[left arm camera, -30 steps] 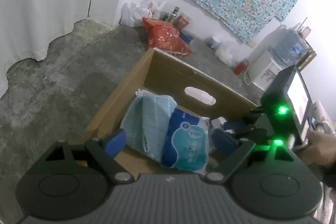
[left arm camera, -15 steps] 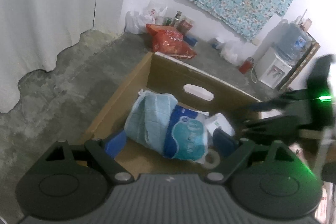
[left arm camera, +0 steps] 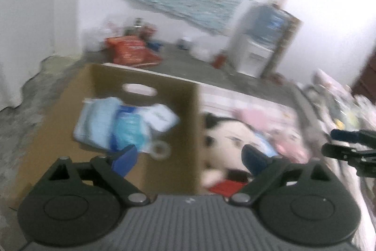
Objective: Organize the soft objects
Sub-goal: 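Move both tools back over the bed toward the remaining items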
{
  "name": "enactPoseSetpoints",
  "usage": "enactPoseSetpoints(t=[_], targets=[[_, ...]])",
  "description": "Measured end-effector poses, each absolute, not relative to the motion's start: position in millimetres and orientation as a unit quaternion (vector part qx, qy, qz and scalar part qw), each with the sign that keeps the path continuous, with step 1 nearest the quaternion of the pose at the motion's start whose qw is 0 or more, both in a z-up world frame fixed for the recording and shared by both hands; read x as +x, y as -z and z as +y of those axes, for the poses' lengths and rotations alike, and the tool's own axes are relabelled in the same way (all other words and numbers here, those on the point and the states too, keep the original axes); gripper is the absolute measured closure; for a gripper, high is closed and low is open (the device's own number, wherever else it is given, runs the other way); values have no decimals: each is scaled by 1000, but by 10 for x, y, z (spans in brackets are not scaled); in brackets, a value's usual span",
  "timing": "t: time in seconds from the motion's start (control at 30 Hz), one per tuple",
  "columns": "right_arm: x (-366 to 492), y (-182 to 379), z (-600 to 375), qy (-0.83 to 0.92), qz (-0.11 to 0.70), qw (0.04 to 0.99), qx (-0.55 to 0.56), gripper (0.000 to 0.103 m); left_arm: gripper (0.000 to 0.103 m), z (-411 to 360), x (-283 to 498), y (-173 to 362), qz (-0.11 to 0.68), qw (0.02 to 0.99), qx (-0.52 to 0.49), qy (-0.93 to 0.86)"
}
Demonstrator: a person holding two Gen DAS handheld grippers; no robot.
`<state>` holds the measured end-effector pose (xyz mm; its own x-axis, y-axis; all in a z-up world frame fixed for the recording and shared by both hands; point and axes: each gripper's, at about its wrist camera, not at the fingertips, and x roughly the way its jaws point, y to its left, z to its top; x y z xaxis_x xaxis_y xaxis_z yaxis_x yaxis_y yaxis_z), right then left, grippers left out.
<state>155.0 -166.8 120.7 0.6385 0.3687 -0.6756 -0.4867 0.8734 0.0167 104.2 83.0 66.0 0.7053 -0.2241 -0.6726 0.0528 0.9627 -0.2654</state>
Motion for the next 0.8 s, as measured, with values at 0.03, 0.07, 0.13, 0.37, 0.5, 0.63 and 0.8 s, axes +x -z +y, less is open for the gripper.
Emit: enactPoseSetpoints(t=[0.03,0.07,0.13,0.37,0.5,0.63,0.8], targets=[[1393,-1205,-1852,-233,351,905,-60,36,5,701,982,-657,378,915,-105,95],[1254,-1196,-2024,-228,350,908,-37,36,5,563,928,-645,381,913,-95,115],[987,-1096,-2305,-219,350,911,4,36,5,274,800,-596,385,906,-71,160],[518,-337,-2951,-200,377,890,159,38,5,-759,516,-82,404,878,50,252],[579,143,-3079,-205,406,860,232,46,7,-1122,577,295,418,869,92,248],[761,422,-3079,-210,415,846,263,47,15,-1204,757,609,438,872,75,206],[961,514,-3082,-218,417,840,272,47,41,-1301,906,879,458,866,92,178]])
